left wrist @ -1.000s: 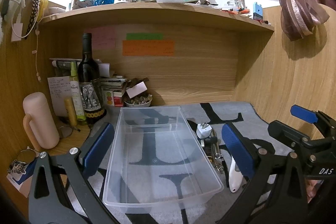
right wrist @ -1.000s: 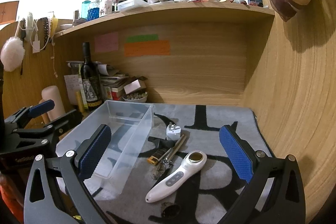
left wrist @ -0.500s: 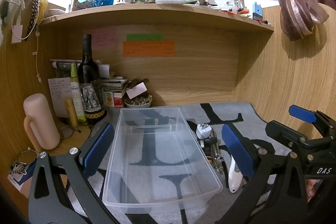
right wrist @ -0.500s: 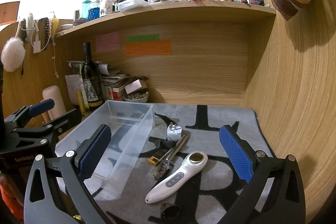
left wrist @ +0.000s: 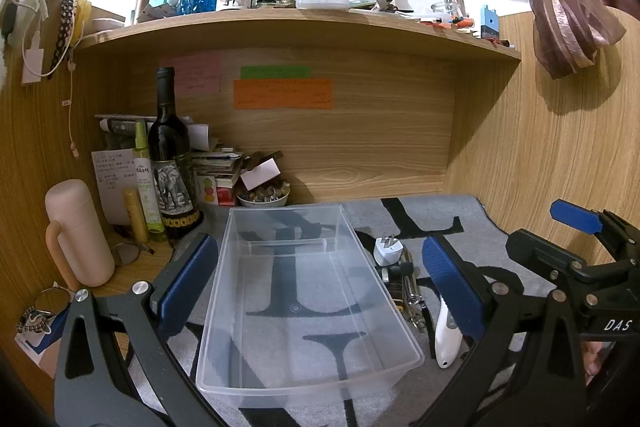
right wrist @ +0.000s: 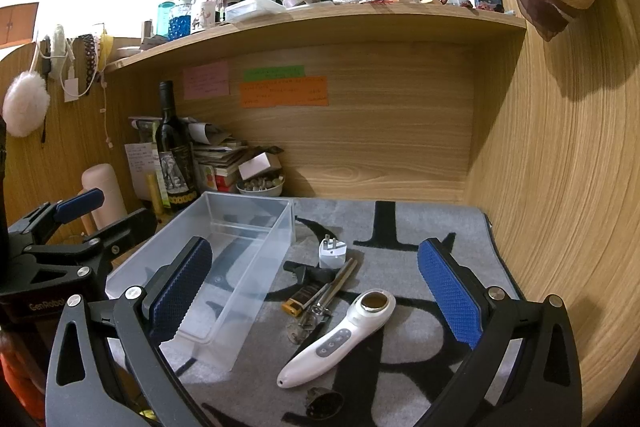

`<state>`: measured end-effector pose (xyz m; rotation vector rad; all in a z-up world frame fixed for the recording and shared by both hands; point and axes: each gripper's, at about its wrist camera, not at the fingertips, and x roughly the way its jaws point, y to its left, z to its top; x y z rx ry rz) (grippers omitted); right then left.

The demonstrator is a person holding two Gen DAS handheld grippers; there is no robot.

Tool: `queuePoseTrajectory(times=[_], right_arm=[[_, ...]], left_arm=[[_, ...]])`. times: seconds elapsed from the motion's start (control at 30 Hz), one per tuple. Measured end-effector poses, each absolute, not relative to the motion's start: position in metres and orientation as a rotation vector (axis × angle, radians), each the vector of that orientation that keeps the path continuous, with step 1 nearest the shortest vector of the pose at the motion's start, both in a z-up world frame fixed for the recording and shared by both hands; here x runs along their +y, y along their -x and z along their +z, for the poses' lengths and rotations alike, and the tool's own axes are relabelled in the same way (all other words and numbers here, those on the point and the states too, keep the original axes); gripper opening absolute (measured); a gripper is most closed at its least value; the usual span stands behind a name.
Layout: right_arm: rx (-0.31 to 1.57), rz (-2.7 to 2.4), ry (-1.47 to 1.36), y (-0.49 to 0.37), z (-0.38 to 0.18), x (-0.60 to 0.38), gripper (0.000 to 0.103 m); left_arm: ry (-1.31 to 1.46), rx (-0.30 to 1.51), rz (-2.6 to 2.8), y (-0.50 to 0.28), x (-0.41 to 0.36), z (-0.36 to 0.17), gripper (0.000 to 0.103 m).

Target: Organize rigid objects

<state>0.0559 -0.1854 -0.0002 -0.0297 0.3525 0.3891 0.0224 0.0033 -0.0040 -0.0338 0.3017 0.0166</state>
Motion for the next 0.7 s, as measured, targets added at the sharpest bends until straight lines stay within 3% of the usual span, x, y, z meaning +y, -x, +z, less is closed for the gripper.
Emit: queuePoseTrajectory(times=[0.7], right_arm=[[0.354, 0.387, 0.028, -0.0581, -0.0007, -0.1868, 0.103]], left_arm=[[0.037, 0.306, 0.012, -0.0258, 0.0009, -0.0009, 0.103]])
